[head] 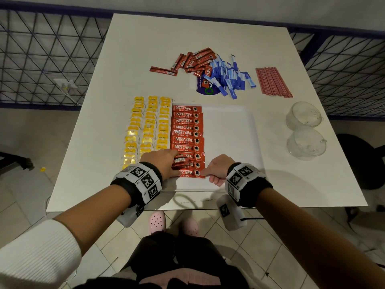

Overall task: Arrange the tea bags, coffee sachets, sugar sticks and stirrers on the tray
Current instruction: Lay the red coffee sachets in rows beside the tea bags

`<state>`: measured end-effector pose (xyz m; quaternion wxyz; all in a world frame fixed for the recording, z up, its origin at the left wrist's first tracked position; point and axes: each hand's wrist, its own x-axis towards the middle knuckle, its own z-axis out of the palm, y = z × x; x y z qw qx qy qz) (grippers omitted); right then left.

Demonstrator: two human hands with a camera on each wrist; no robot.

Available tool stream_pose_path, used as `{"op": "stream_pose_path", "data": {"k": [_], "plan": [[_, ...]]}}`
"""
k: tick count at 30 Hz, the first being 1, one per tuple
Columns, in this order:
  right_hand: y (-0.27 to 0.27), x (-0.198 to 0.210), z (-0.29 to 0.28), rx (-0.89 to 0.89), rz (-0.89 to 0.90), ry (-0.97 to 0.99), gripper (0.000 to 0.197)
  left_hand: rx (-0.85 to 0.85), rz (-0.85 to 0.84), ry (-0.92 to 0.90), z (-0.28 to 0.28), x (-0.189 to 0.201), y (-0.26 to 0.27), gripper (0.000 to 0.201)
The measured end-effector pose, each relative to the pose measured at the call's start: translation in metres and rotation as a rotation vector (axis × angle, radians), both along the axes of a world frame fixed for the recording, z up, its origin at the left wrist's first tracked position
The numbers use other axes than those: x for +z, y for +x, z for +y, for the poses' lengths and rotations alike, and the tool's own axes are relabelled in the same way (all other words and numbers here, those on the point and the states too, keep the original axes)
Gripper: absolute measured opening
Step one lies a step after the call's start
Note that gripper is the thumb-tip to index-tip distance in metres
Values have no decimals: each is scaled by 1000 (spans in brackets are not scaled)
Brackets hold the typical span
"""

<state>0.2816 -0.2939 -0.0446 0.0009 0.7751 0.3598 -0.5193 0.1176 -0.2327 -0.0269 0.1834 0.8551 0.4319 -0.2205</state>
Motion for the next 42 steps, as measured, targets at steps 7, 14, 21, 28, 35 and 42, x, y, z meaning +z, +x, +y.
{"op": "stream_pose_path", "data": {"k": [7,14,21,28,35,42], "plan": [[1,1,-1,0,0,25,29,14,5,8,0,-2,1,55],[6,9,-5,-114,124,89,23,71,-71,-39,1,1,-1,51],[3,37,-1,-108,377,413,40,209,-413,-445,1,14,3,19],[2,43,7,-170,444,497,8,407,-561,-718,-1,32,2,39],[9,47,7,-205,477,469,12,675,-705,-805,4,23,-20,25],[6,42,11,-244,532,585,9,911,-822,-928,5,17,-28,32]]}}
